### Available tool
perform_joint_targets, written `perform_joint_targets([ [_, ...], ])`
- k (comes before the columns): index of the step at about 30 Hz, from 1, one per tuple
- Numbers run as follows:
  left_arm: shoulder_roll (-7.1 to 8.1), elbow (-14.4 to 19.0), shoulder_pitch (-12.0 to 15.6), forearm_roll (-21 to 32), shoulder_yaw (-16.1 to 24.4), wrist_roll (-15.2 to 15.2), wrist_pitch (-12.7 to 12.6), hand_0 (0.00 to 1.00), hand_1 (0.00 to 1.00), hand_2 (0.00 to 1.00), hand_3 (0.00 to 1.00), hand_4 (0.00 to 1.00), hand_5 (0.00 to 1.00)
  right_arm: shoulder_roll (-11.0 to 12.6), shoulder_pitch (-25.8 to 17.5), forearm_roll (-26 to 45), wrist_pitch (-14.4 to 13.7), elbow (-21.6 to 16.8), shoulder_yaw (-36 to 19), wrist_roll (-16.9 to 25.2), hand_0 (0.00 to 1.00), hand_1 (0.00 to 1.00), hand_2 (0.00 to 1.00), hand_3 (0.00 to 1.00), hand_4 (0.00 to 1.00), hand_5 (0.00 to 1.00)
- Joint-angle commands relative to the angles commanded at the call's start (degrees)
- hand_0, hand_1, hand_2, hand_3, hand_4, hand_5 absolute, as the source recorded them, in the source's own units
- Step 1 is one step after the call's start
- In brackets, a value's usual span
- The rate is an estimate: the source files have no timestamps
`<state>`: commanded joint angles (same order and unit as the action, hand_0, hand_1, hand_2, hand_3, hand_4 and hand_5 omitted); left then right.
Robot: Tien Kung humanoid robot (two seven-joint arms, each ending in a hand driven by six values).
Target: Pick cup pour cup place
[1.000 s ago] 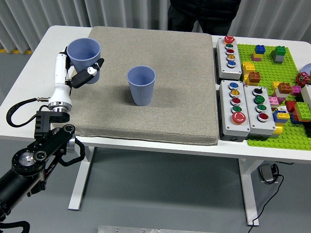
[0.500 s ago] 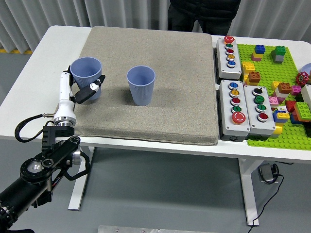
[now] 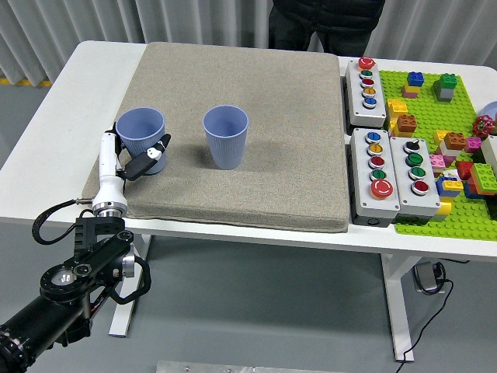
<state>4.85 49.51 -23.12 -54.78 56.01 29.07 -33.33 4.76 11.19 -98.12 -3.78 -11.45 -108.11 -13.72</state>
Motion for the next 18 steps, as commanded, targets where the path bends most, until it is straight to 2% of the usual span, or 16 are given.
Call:
perform_joint_targets([
  [1, 0.0, -0.01, 0.02, -0.02, 0.0, 0.02, 0.02, 0.604, 0.631, 0.66, 0.615, 0.806, 0.274, 0.0, -0.01, 0.0, 0.0, 0.0, 0.0, 0.0, 0.703, 0.683, 0.61, 0.601, 0.023, 0.392],
  [5, 0.11, 0.18, 0.36, -1.26, 0.29, -0.25, 1.31, 0.604, 0.631, 0.66, 0.615, 0.806, 0.274, -0.02, -0.22, -0.11, 0.02, 0.0, -0.05, -0.01, 0.703, 0.683, 0.61, 0.601, 0.023, 0.392],
  [6, 0.12, 0.21, 0.38, -1.48, 0.36, -0.36, 1.57, 0.65, 0.682, 0.757, 0.709, 0.895, 0.36, -0.02, -0.23, -0.11, 0.02, -0.01, -0.04, -0.01, 0.703, 0.683, 0.61, 0.601, 0.023, 0.392],
  [18, 0.2, 0.39, 0.42, -2.8, 0.78, -1.03, 3.19, 0.668, 0.701, 0.792, 0.742, 0.908, 0.375, -0.01, 0.03, 0.11, -0.04, 0.01, 0.05, -0.01, 0.703, 0.682, 0.61, 0.601, 0.023, 0.393],
])
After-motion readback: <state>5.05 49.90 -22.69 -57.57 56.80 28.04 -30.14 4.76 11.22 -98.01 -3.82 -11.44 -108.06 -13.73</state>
